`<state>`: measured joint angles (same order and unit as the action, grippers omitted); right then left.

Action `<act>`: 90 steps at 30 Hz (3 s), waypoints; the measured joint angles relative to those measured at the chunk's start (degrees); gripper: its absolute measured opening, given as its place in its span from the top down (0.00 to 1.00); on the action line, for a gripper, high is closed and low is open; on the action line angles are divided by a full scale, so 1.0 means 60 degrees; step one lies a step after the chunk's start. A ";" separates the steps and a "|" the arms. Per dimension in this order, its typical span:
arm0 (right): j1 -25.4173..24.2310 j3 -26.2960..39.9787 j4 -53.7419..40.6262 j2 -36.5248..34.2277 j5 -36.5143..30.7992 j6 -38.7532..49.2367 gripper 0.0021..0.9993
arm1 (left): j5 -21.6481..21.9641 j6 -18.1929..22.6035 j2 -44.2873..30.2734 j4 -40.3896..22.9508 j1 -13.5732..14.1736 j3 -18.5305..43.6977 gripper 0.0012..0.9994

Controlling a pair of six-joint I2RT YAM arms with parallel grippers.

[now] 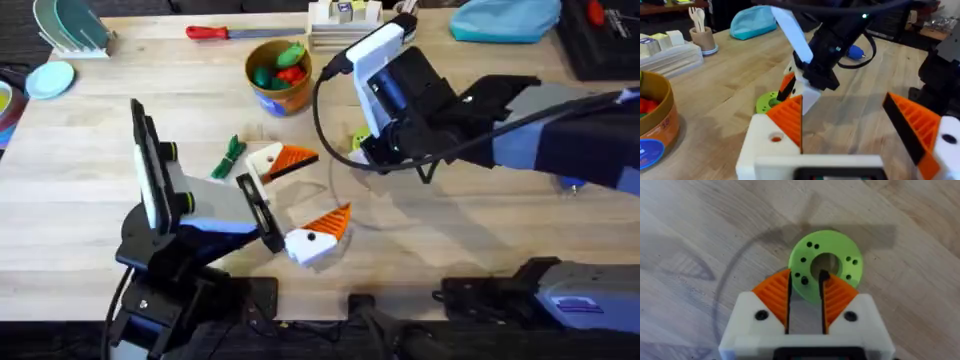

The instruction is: Pick up the gripper from the table and insert it into the empty holder that is missing its gripper. Then pick up a screw, insert it into the mounting hole, and use the screwdriver to tighten it. Finally, clean up the table by picking up the vegetable and placing it into the bucket.

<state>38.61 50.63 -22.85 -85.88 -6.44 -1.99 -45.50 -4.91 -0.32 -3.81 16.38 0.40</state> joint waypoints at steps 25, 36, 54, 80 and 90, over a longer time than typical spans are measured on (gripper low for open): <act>-0.0011 0.0212 -0.0352 -0.0201 -0.0142 -0.0126 1.00 | 0.0000 0.0000 0.0000 0.0000 0.0000 0.0000 0.01; -0.0044 0.0991 -0.2048 0.0603 0.0088 -0.0166 0.64 | 0.0000 0.0000 0.0000 0.0000 0.0000 0.0000 0.01; -0.0044 0.0998 -0.2193 -0.0690 0.0728 -0.0491 0.82 | -0.0003 0.0000 0.0003 0.0003 0.0000 0.0000 0.01; 0.0151 0.5209 -0.5836 -0.0166 0.0726 -0.0556 1.00 | -0.0004 0.0007 0.0000 0.0000 0.0000 0.0000 0.01; 0.2533 0.7096 -0.5454 -0.0162 0.1134 -0.0756 1.00 | -0.0004 0.0022 0.0000 0.0000 0.0000 0.0000 0.01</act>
<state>53.81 93.21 -55.57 -86.85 0.36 -6.52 -45.52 -4.78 -0.32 -3.81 16.38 0.40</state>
